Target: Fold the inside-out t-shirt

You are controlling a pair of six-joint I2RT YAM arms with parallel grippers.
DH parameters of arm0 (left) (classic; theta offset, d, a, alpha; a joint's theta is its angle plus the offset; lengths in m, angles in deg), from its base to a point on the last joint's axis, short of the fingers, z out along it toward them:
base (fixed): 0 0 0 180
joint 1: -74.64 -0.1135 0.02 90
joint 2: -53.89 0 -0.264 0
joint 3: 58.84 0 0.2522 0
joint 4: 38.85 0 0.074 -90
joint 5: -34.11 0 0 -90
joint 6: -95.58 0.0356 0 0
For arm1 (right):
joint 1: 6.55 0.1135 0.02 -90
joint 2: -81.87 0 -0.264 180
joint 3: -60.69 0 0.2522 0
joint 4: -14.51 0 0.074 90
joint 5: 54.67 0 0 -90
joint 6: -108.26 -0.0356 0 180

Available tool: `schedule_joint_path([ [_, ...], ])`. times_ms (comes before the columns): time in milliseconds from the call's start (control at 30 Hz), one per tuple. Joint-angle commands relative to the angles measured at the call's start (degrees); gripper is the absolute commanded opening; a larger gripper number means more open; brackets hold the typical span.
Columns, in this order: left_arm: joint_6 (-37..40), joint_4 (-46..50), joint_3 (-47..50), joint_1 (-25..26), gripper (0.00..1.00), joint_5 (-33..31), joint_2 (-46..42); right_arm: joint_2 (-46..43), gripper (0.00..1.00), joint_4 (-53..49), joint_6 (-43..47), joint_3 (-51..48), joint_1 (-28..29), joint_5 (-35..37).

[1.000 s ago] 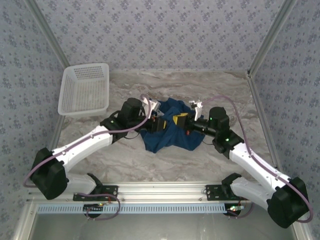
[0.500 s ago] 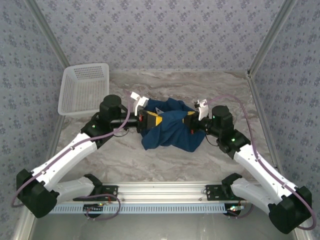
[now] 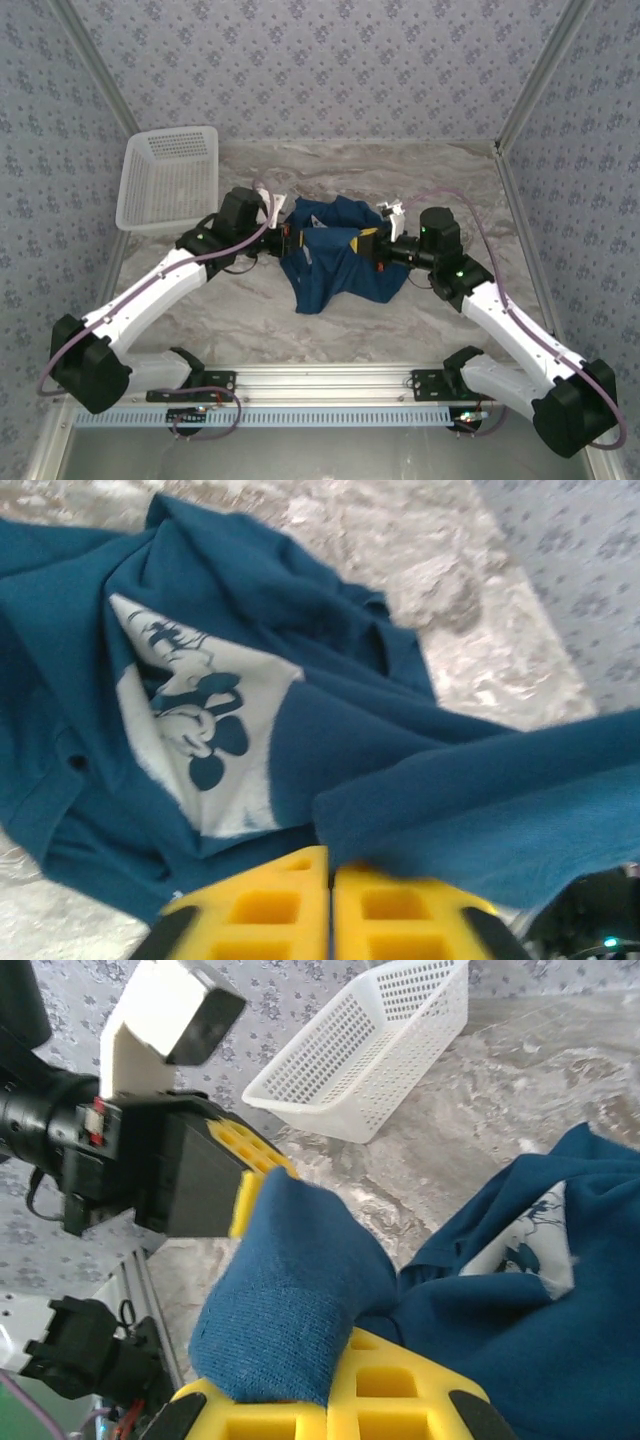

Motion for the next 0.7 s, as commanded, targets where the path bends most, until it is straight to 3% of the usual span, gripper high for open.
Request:
schedule_joint_path([
  [0,1.74,2.55,0.27,-0.29,0.26,-1.91,-0.31,1.93,0.00,6.08,-6.85,-1.10,-0.43,-3.47],
  [167,5.22,-2.30,4.33,2.20,0.52,0.15,-5.62,3.96,0.00,9.80,-10.85,-1.53,-0.36,-2.05],
  [333,11.90,-2.99,4.52,8.72,0.76,-10.40,-7.27,4.40,0.00,9.85,-11.13,-1.13,-0.19,-2.09],
  [500,15.82,-3.30,0.53,9.63,0.85,-12.57,-1.79,4.40,0.00,9.68,-11.09,-1.11,0.10,-2.48],
  [667,17.94,-3.96,-3.72,9.88,0.87,-14.33,3.38,4.02,0.00,8.51,-10.33,-1.09,0.54,-2.60],
])
